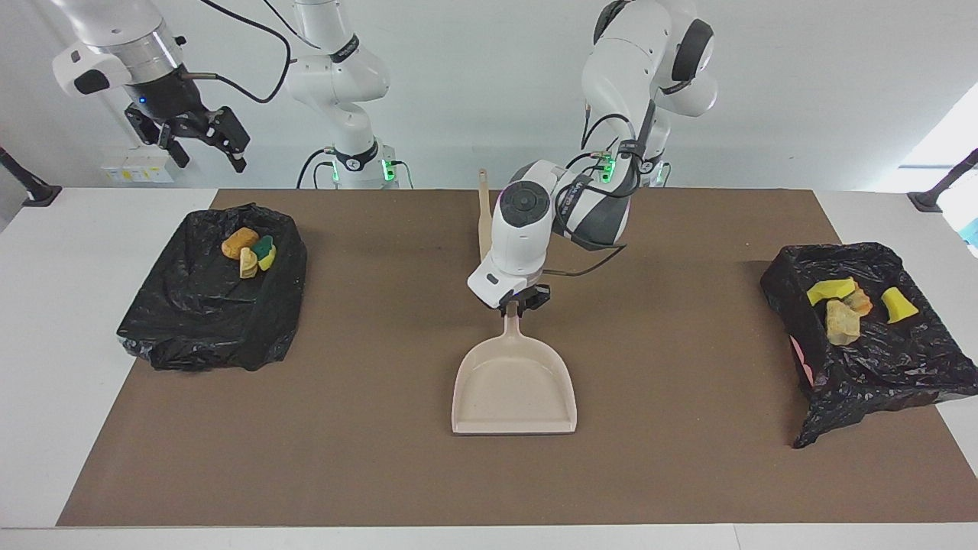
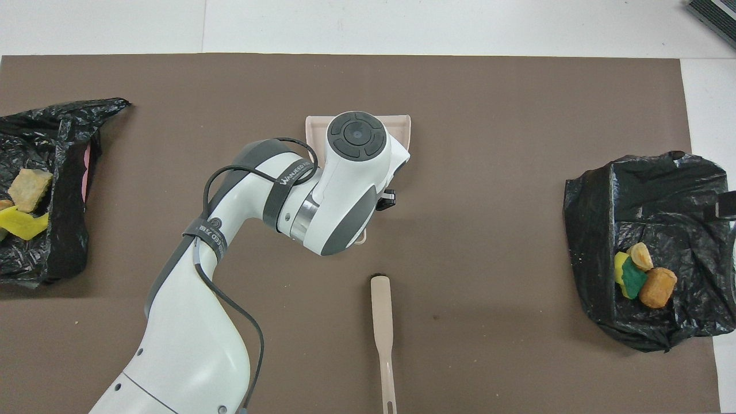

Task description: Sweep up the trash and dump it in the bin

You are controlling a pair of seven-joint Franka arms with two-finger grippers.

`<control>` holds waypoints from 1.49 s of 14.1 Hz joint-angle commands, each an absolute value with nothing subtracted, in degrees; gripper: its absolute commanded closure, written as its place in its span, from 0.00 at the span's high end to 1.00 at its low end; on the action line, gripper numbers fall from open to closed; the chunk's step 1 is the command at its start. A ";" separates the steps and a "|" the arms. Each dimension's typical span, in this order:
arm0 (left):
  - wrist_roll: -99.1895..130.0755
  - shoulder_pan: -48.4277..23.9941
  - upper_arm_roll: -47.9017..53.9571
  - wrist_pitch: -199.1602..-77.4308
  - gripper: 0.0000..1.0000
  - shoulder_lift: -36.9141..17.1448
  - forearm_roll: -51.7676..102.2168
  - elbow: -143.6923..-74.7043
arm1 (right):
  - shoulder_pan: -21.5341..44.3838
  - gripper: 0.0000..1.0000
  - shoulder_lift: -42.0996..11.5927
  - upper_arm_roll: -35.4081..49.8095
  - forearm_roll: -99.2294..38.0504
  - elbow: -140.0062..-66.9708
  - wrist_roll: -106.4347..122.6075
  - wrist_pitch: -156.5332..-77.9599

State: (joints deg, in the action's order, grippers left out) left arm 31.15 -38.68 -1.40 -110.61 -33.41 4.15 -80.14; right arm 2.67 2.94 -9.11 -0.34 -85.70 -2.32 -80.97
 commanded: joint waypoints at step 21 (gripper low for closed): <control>-3.84 -9.94 -2.46 -94.50 1.00 -13.55 2.91 -82.97 | 4.38 1.00 6.77 -7.47 4.81 -91.07 3.34 -82.18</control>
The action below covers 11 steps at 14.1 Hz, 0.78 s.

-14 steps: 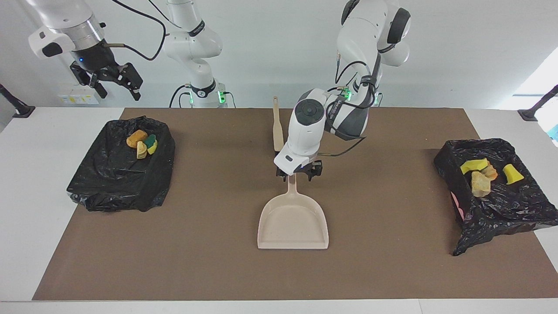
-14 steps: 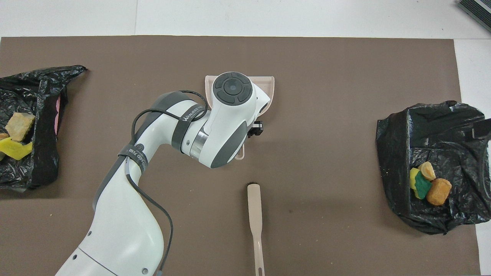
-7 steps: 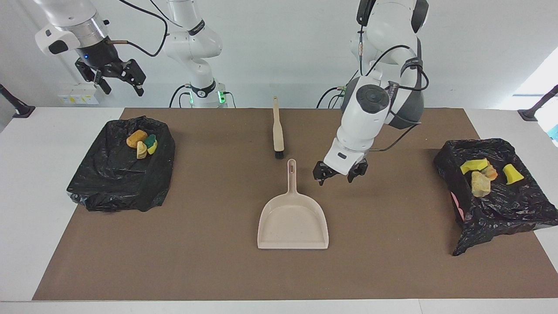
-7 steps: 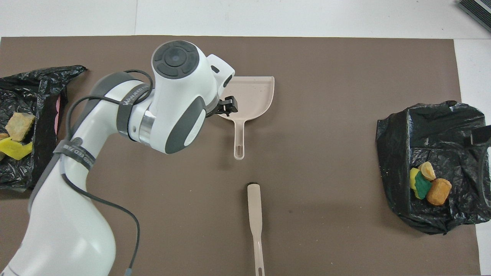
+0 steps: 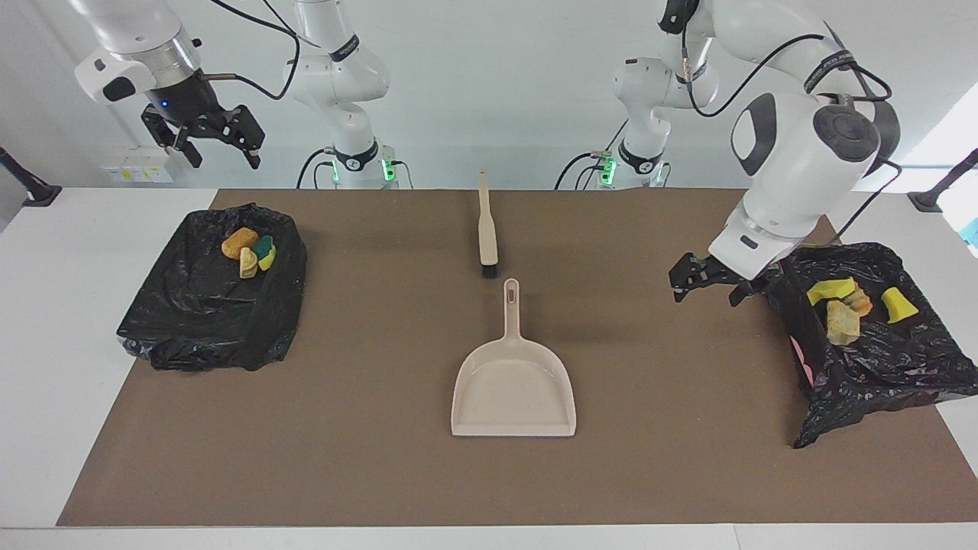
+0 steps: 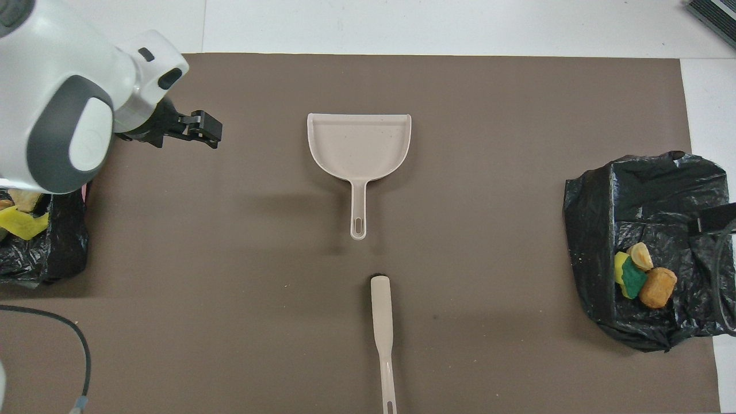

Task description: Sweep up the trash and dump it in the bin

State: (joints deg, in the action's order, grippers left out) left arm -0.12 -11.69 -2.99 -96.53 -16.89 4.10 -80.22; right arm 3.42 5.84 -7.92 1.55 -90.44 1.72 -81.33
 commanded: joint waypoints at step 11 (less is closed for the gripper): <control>-9.15 -1.67 -3.08 -93.25 1.00 -5.10 2.55 -88.07 | 5.01 1.00 4.75 -7.38 3.16 -89.83 1.84 -82.44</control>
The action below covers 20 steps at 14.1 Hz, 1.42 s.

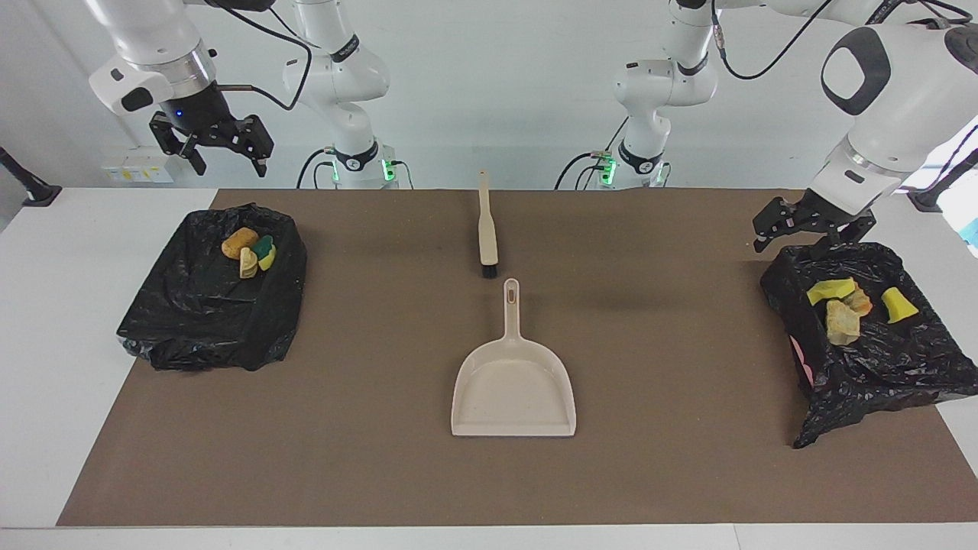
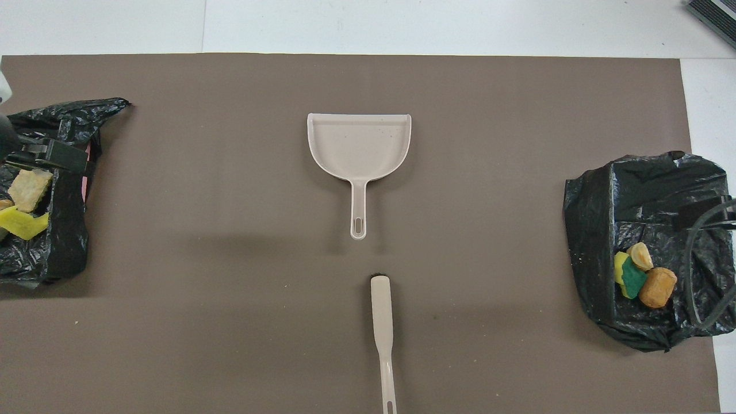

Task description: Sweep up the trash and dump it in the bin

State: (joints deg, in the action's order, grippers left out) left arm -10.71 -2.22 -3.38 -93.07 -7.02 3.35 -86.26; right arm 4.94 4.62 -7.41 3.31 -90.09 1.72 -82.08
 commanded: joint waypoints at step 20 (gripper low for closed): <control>-9.05 -1.67 -3.08 -90.70 1.00 1.05 0.53 -93.16 | 4.31 1.00 5.80 -7.12 0.44 -90.61 2.29 -82.53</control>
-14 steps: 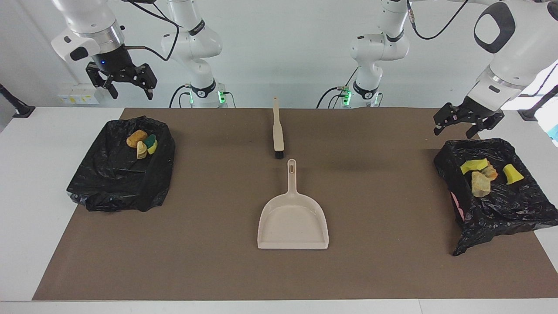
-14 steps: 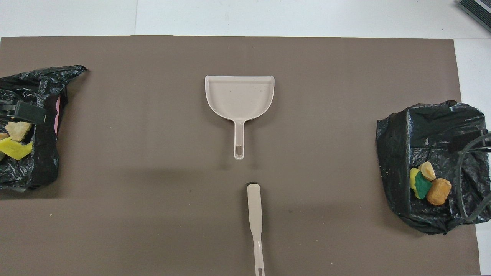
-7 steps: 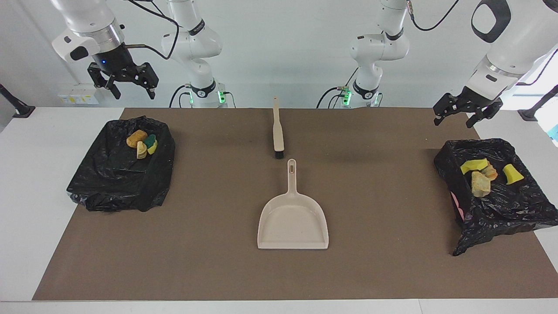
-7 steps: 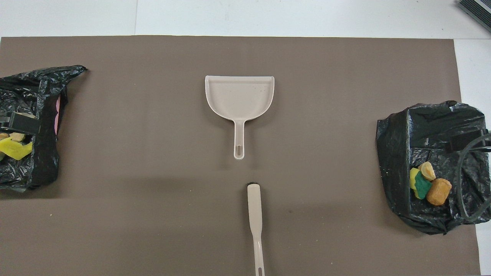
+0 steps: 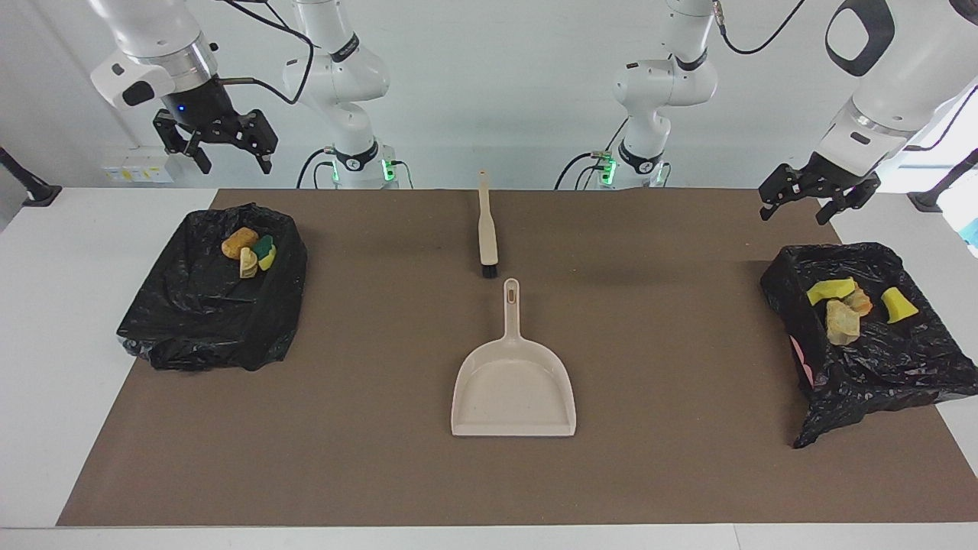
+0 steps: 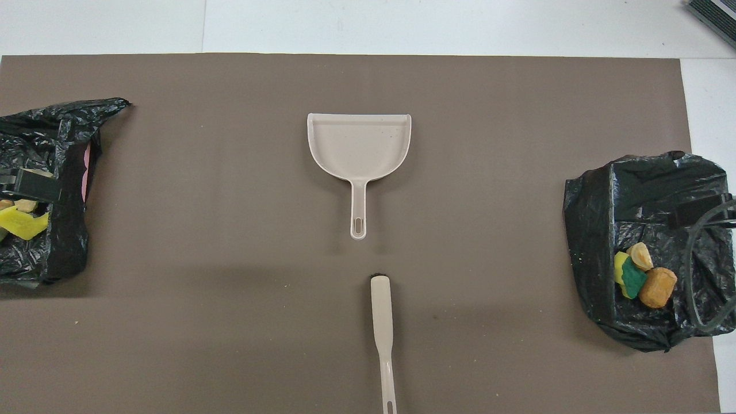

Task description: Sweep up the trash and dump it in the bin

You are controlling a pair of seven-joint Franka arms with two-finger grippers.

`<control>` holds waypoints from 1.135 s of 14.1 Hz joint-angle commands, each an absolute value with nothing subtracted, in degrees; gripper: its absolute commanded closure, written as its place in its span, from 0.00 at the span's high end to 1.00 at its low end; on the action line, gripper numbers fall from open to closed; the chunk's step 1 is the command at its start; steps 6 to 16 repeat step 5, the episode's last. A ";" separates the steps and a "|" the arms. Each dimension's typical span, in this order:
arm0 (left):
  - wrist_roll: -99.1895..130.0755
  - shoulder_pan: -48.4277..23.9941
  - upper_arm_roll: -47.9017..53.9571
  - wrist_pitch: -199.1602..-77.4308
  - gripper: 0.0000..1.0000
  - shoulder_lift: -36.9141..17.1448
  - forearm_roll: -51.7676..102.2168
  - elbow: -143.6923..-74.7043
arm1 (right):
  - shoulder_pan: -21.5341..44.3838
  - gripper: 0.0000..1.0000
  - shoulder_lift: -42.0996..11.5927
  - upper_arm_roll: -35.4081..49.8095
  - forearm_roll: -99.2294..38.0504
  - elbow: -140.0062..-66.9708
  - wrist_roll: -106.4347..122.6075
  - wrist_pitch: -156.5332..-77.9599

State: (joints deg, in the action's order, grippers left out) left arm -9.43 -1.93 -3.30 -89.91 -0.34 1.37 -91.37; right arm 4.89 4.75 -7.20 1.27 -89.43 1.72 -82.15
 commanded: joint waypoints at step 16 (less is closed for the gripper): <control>-9.05 -1.67 -3.08 -90.79 1.00 1.05 0.44 -93.25 | 4.22 1.00 5.89 -7.21 0.53 -90.79 2.20 -82.97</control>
